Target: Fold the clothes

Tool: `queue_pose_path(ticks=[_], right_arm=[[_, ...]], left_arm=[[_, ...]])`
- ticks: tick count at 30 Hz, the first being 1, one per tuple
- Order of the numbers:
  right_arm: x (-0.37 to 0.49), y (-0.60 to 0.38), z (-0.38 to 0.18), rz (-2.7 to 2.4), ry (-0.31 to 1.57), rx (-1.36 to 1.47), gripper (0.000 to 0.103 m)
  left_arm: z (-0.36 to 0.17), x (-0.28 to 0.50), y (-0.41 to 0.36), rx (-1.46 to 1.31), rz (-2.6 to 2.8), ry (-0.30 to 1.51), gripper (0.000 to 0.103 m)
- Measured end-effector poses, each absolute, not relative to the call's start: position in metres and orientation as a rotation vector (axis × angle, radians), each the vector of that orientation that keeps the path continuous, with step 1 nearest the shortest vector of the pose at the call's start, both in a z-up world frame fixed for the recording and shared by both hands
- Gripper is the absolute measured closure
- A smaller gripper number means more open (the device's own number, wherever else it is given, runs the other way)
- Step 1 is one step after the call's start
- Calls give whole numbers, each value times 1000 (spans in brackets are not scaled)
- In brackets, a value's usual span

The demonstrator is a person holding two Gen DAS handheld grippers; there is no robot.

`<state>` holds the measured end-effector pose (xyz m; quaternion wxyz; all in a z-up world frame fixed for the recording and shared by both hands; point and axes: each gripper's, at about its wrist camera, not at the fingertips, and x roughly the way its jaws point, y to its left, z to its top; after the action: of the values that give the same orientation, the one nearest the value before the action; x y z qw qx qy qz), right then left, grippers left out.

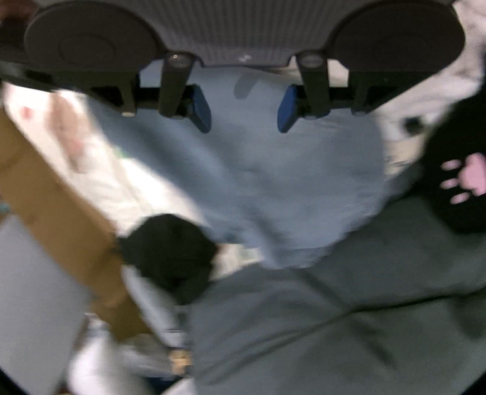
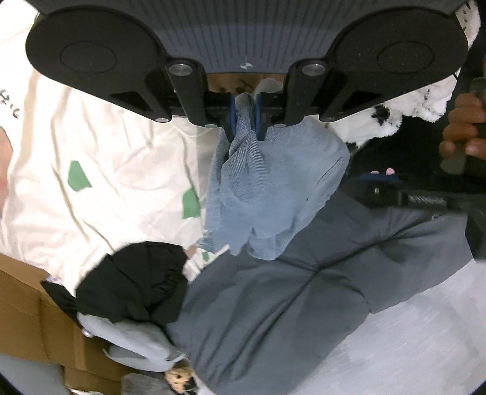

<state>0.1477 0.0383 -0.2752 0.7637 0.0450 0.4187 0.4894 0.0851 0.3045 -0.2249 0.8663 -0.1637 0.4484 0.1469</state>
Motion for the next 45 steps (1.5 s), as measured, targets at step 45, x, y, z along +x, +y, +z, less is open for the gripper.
queue_pose_path(ticks=[45], right_arm=[[123,-291,-229,80,1160,50,103]], left_arm=[[-338,92,255,-613,181,1091,40]])
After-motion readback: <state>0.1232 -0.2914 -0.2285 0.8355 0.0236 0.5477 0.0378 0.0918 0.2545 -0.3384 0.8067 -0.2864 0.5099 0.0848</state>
